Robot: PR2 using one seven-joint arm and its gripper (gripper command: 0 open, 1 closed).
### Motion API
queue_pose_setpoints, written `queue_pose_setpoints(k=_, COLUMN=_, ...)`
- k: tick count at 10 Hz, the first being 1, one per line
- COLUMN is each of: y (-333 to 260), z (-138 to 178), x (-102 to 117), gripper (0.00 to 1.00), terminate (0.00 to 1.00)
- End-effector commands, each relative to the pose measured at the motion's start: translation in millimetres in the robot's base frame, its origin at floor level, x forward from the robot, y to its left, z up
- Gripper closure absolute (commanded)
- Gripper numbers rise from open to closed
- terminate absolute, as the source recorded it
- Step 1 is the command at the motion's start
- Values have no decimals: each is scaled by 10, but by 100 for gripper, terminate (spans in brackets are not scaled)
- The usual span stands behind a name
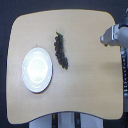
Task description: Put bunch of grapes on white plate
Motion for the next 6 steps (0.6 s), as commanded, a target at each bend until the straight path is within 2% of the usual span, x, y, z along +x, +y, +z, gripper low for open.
queue_pose_setpoints(k=1, y=0, z=0, x=0, gripper=0, terminate=0)
queue_pose_setpoints(k=4, y=292, z=18, x=17, gripper=0, terminate=0)
queue_pose_setpoints(k=6, y=538, z=35, x=104, gripper=0, terminate=0)
